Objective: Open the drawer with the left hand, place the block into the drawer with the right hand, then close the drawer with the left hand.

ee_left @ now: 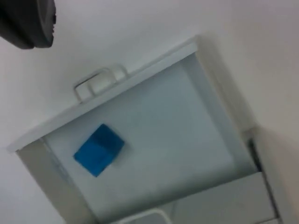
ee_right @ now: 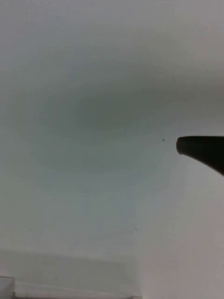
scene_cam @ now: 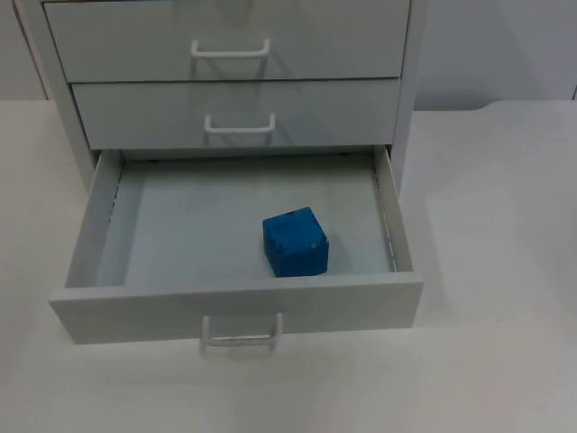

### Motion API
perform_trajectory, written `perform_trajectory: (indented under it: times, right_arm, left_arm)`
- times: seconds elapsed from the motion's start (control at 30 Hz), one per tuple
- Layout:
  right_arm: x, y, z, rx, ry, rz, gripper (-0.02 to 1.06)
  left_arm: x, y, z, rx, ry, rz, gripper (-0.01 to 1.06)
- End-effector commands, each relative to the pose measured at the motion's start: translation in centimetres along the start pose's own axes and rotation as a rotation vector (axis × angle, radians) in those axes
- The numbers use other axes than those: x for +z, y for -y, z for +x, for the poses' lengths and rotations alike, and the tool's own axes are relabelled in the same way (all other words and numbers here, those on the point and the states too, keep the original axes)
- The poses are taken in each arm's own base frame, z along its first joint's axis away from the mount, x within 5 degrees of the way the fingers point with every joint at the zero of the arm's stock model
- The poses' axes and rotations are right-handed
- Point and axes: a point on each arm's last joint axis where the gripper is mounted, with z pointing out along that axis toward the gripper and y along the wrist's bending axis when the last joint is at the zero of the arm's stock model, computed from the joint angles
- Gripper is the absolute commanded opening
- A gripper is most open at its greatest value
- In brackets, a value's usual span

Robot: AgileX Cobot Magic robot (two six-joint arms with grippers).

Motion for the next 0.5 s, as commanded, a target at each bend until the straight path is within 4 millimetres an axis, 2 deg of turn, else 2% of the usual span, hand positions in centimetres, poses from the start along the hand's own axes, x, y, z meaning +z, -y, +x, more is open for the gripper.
perform_trajectory:
  times: [0.0,0.13,0.23,0.47]
  right_arm:
    - [-0.1,0.2,0.1,-0.004,0.007,0.006,0.78]
    - [-0.1,0.2,0.0,-0.006,0.010,0.006,0.78]
    - [-0.1,0.2,0.0,-0.006,0.010,0.006,0.78]
    - [-0.1,0.2,-0.1,-0.006,0.023,0.005,0.78]
  left_arm:
    - [1.2,-0.6,-0.5,0.021,-0.002,0.022,0.00]
    - [2.8,-1.3,-0.9,0.084,-0.022,0.001,0.00]
    - [3.2,-1.1,-1.0,0.156,-0.027,-0.036,0.00]
    - [4.9,0.8,-0.8,0.344,-0.123,-0.090,0.00]
